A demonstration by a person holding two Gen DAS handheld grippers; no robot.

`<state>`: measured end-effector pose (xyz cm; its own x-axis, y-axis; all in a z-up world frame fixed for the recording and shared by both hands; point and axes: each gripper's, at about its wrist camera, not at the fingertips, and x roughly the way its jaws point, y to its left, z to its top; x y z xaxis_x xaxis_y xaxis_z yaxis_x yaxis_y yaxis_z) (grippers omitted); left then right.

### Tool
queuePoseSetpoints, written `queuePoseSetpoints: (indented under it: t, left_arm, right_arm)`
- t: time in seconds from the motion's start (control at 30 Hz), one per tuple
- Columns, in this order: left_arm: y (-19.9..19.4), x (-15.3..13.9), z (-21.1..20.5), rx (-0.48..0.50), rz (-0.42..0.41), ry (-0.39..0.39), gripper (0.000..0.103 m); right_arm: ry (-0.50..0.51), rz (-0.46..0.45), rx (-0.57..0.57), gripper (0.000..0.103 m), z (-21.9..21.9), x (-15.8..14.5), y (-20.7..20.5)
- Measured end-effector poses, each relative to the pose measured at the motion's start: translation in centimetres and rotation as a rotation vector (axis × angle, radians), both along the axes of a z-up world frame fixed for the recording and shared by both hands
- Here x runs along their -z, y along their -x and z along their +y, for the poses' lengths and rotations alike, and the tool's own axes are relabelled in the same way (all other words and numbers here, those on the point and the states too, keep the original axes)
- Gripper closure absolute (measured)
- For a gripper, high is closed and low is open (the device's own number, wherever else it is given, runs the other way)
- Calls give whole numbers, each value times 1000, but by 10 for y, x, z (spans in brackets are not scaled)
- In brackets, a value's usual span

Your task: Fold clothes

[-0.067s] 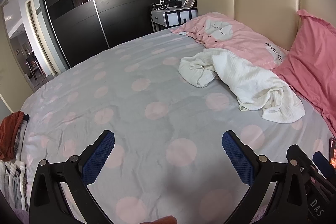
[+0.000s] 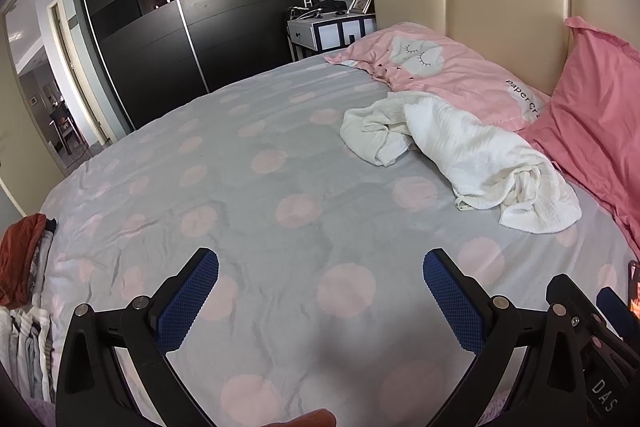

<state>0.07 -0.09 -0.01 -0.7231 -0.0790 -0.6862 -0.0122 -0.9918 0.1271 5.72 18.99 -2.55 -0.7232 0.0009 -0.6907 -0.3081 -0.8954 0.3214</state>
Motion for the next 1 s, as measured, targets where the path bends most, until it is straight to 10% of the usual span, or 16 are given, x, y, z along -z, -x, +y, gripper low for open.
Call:
queuePoseSetpoints:
  t: [1.0]
  left_arm:
    - [-5, -3, 2, -4, -4, 21, 0]
  right_arm:
    - [2, -1, -7, 11, -2, -1, 0]
